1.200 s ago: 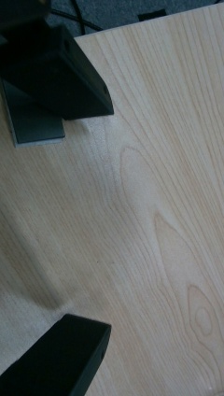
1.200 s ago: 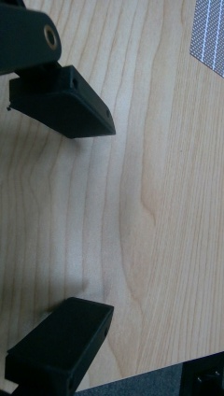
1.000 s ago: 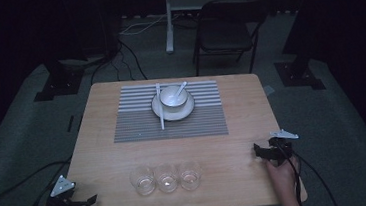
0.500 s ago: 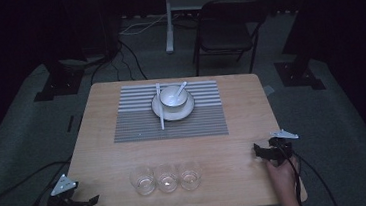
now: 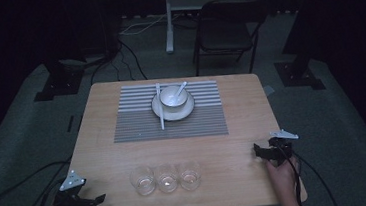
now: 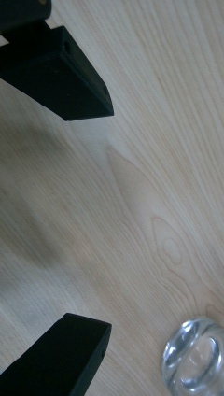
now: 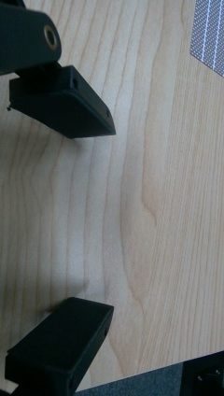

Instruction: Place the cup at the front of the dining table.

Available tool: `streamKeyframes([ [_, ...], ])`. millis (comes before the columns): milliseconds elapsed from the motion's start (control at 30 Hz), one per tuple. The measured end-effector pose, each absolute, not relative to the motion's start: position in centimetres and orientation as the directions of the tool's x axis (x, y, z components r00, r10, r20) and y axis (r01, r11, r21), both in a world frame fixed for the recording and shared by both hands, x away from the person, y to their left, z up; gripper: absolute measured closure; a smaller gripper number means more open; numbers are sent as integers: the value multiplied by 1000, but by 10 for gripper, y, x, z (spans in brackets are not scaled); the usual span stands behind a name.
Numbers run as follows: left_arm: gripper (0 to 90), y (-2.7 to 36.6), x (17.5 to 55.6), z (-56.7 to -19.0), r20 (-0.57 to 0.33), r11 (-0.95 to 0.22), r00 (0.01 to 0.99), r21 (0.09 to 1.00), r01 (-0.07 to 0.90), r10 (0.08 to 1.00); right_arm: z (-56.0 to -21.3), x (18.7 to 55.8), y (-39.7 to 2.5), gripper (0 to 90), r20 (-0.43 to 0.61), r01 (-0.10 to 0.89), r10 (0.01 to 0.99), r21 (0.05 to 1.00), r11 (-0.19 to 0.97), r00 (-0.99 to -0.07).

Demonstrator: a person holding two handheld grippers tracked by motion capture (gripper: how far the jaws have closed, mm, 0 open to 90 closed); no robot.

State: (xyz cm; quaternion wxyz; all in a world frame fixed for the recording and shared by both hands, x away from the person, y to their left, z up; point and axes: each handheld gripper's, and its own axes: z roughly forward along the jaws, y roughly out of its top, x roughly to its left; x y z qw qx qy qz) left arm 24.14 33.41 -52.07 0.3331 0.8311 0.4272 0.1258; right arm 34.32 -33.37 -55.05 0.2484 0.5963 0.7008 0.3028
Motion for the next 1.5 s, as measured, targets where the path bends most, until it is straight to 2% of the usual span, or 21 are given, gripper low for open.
streamKeyframes([
  [433, 8, 322, 250, -498, -112, -401, 655, 711, 578, 747, -550, 343, -334, 118, 13, 685, 986, 721, 106, -166],
  [1000, 9, 290, 266, -456, -58, -443, 737, 766, 466, 674, -550, 343, -334, 118, 13, 685, 986, 721, 105, -166],
  [1500, 9, 256, 278, -439, -21, -495, 797, 773, 396, 603, -550, 343, -334, 118, 12, 685, 986, 721, 107, -167],
])
